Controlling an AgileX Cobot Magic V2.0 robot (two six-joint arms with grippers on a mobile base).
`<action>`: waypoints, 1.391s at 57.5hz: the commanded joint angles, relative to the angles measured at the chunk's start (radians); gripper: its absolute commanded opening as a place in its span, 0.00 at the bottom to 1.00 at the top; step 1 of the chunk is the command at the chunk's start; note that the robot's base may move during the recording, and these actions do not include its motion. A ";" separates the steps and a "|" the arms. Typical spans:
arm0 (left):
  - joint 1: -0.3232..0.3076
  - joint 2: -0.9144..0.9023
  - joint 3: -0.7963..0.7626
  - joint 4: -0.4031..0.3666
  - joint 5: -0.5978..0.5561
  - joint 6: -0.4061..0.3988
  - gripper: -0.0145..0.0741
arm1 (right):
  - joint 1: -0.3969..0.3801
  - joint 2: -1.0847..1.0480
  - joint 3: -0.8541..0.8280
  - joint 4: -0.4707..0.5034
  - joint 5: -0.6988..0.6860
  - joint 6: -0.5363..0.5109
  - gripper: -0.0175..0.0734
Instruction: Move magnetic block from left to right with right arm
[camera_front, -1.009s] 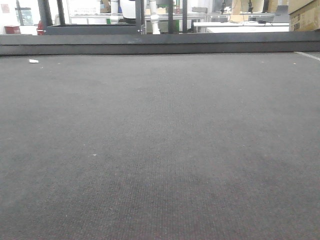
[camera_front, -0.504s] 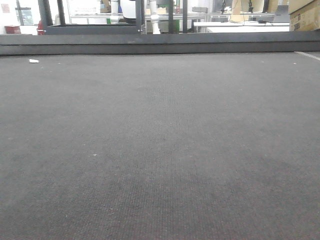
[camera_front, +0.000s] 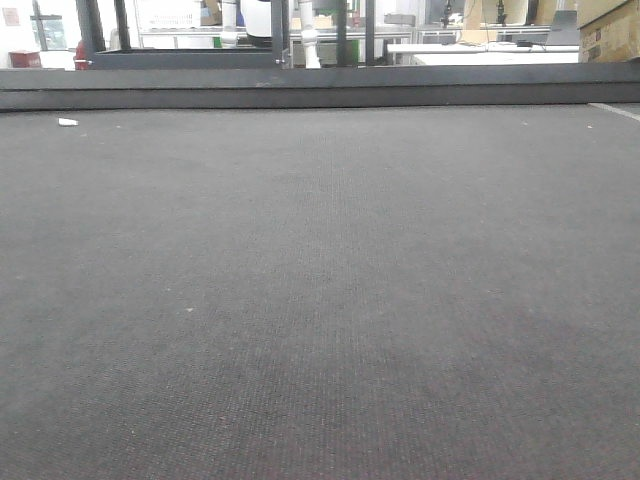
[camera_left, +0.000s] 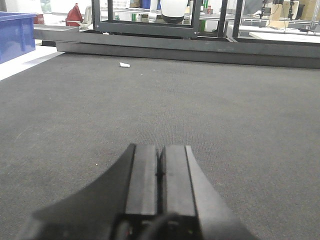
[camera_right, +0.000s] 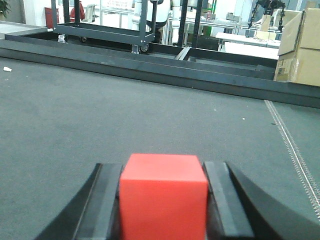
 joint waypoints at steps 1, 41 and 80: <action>0.002 -0.012 0.008 -0.005 -0.084 -0.006 0.02 | -0.004 0.013 -0.027 -0.024 -0.095 -0.010 0.32; 0.002 -0.012 0.008 -0.005 -0.084 -0.006 0.02 | -0.004 0.015 -0.027 -0.024 -0.094 -0.010 0.32; 0.002 -0.012 0.008 -0.005 -0.084 -0.006 0.02 | -0.004 0.015 -0.027 -0.024 -0.094 -0.010 0.32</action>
